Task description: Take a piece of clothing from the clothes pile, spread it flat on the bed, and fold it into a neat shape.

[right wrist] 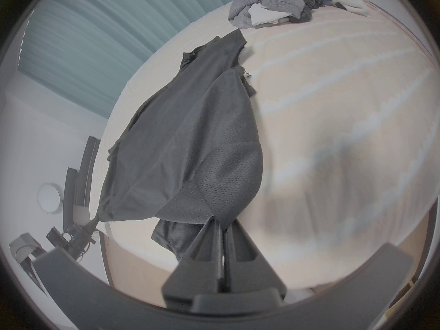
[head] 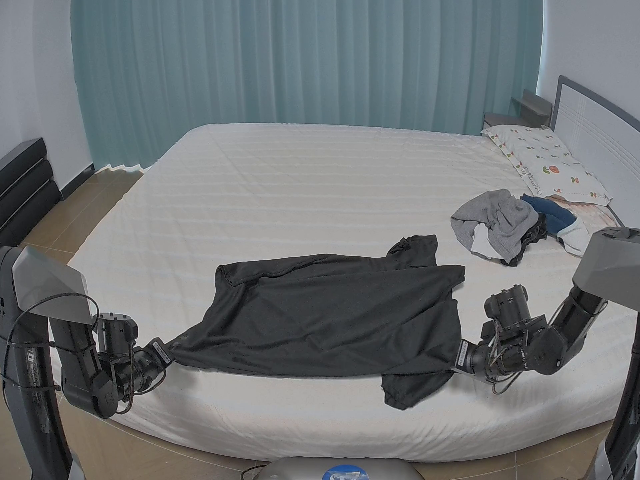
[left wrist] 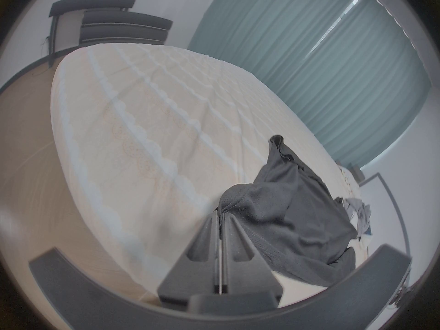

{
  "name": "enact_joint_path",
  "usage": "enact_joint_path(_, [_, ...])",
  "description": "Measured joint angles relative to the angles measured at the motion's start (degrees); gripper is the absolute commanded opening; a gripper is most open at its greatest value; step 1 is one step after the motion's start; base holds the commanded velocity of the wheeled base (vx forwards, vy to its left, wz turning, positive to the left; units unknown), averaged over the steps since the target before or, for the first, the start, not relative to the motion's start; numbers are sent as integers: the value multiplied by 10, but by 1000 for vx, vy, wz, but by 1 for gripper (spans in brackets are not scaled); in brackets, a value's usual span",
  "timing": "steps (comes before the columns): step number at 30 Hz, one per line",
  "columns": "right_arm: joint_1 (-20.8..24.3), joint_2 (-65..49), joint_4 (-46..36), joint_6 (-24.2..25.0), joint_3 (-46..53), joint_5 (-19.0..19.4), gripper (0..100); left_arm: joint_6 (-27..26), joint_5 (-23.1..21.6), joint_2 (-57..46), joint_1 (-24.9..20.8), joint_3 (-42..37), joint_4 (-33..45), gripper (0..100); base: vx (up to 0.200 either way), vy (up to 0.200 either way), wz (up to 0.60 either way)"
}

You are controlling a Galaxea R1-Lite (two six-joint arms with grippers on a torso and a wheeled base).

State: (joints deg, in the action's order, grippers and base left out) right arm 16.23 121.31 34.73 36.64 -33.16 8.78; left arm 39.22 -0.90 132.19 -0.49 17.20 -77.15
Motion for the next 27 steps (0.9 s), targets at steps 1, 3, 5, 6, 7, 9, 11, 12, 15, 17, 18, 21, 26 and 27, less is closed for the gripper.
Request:
enact_joint_path(1, [-2,-9,0,-9,15,1,0,-10,0,-2,-2,-6,0,0,0,0,0])
enact_joint_path(3, [-9,-29,0,-29,50,3,0,-36,-1,-5,-8,-22,2,0,0,0,0])
enact_joint_path(5, [-16,-46,-1,-45,78,4,0,-57,-2,-8,-13,-35,3,0,0,0,0])
enact_joint_path(6, [-18,-53,-2,-52,90,3,0,-66,-2,-8,-16,-42,4,0,0,0,0])
enact_joint_path(7, [-20,-60,-3,-59,100,3,0,-73,-2,-9,-19,-49,4,0,0,0,0])
enact_joint_path(9, [-23,-72,-11,-75,122,1,0,-84,-2,-9,-26,-61,5,0,0,0,0])
enact_joint_path(11, [-25,-79,-20,-86,137,0,0,-90,-1,-10,-35,-72,5,0,0,0,0])
enact_joint_path(12, [-25,-80,-20,-87,140,-1,0,-91,-1,-10,-37,-74,5,0,0,0,0])
enact_joint_path(15, [-26,-81,-21,-89,147,-2,0,-102,-1,-10,-41,-84,5,0,0,0,0])
enact_joint_path(17, [-27,-80,-21,-91,149,-2,0,-113,-1,-9,-43,-91,5,0,0,0,0])
enact_joint_path(18, [-27,-79,-21,-91,149,-2,0,-118,-1,-9,-44,-93,5,0,0,0,0])
enact_joint_path(21, [-25,-72,-18,-91,148,-3,0,-126,-1,-9,-44,-100,5,0,0,0,0])
enact_joint_path(26, [-23,-59,-15,-91,144,-4,100,-135,-1,-8,-44,-106,6,100,0,0,0])
enact_joint_path(27, [-23,-57,-15,-91,143,-4,100,-138,-1,-7,-44,-107,6,100,0,0,0])
